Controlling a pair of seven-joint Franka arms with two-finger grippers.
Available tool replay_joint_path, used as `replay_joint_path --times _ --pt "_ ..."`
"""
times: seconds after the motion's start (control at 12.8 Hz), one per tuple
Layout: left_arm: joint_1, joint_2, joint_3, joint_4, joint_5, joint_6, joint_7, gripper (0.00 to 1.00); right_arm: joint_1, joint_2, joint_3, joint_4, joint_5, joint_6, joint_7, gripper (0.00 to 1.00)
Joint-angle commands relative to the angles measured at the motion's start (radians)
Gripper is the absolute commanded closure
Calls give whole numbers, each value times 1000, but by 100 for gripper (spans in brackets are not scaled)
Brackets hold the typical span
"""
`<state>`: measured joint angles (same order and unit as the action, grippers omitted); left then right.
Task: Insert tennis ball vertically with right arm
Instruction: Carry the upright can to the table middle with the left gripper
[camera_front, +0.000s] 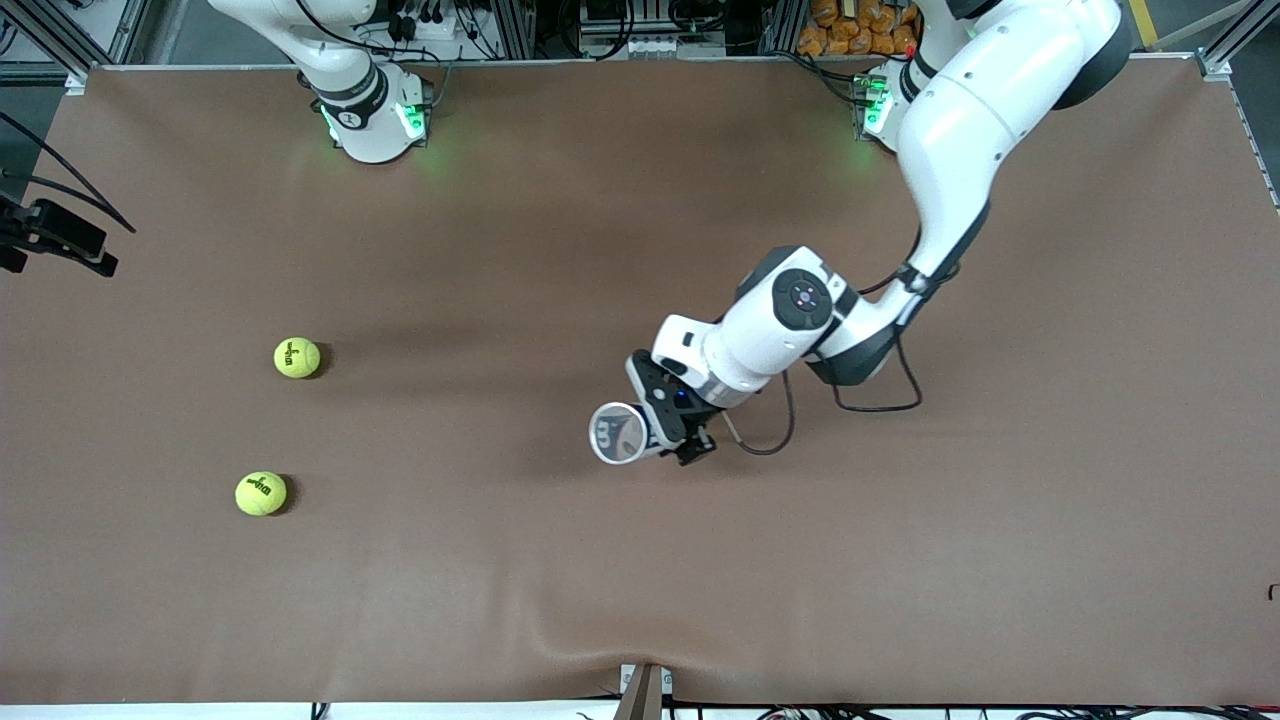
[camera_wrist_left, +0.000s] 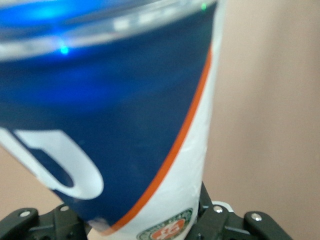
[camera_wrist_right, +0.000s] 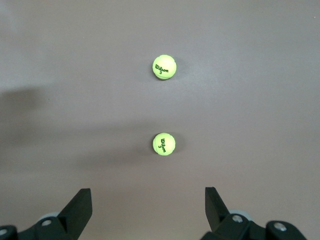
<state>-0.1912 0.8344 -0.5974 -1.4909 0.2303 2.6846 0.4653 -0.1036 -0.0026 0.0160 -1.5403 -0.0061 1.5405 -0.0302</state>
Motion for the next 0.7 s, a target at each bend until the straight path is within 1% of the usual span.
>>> replay_joint_path --times 0.0,0.16,0.39,0.47,0.62 --pt "-17 49 5 -14 -16 160 -5 24 -14 6 10 6 -6 3 -5 0" --pt "-28 96 5 -37 -8 317 -5 24 -18 9 10 3 -6 0 -5 0" --pt "-56 211 7 -38 -6 576 -4 24 -37 41 10 5 -8 -3 -7 0" --pt "-66 242 7 -37 -6 642 -4 24 -39 65 10 8 -8 1 -8 0" --pt "-66 267 10 -48 -3 724 12 24 -38 117 10 12 -6 6 -5 0"
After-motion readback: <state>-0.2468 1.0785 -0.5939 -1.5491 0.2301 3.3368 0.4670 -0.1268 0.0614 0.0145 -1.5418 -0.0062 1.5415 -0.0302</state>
